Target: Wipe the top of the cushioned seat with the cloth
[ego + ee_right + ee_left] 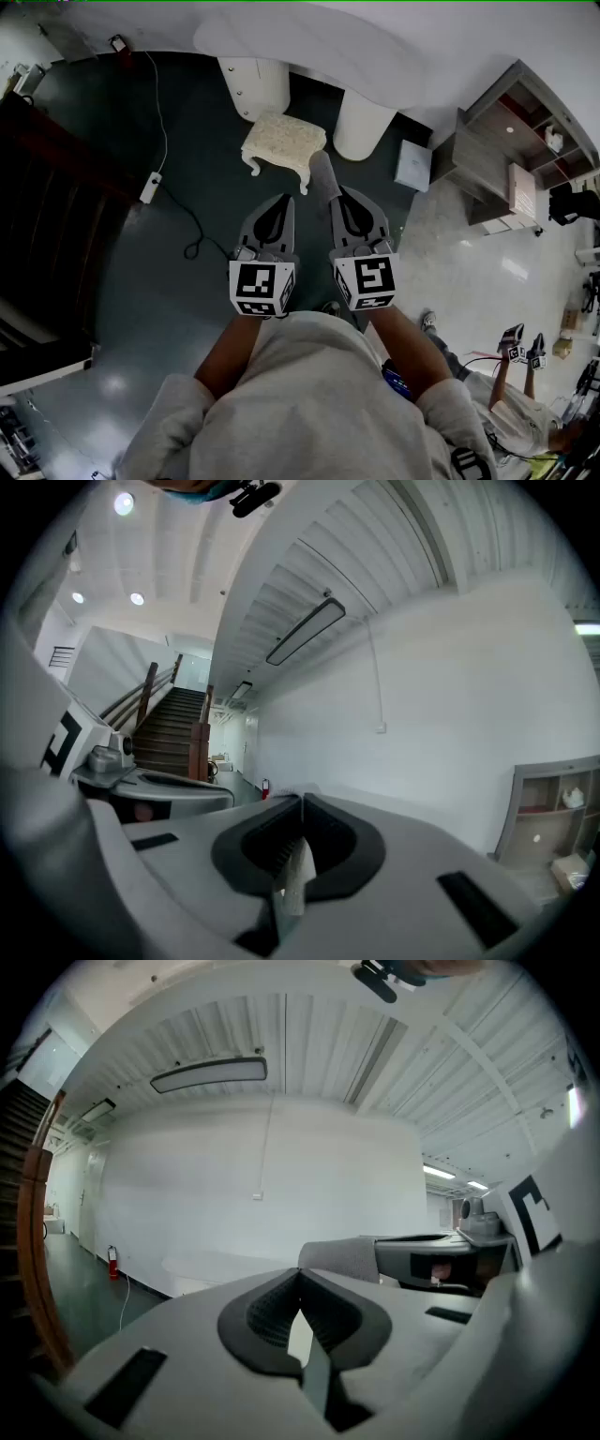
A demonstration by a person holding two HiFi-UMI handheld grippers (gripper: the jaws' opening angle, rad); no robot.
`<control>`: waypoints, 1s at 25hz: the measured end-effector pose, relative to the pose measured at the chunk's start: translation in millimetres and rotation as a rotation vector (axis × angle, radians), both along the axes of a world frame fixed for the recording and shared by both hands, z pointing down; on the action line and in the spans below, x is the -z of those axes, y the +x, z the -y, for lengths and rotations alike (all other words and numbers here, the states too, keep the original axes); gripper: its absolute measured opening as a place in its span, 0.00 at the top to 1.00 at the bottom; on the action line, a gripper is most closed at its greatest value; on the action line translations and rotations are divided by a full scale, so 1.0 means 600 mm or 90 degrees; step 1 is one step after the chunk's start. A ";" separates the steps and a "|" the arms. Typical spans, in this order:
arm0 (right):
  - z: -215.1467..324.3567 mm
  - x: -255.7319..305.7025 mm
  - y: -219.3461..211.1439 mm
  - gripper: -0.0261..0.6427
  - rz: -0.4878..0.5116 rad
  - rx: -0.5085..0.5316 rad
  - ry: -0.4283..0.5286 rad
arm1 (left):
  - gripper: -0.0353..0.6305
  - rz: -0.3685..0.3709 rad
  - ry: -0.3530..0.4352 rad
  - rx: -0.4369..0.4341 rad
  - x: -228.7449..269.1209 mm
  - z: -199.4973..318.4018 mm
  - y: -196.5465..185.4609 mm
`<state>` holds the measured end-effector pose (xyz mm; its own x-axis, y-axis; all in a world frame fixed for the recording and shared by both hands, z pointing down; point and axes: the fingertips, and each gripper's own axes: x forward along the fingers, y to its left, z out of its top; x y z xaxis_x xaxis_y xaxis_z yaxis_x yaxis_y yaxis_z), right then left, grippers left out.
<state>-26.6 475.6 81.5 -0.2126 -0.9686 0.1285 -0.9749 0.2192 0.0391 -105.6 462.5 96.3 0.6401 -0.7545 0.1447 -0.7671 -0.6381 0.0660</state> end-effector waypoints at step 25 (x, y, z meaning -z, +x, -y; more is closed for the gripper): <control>0.113 -0.092 -0.306 0.94 -0.034 0.140 -0.081 | 0.93 -0.007 -0.052 0.072 -0.067 0.128 -0.305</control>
<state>-210.1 407.5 136.6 -0.4056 -0.8754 0.2629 -0.9008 0.4317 0.0477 -288.3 385.9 136.3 0.5538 -0.8080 0.2012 -0.8326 -0.5401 0.1228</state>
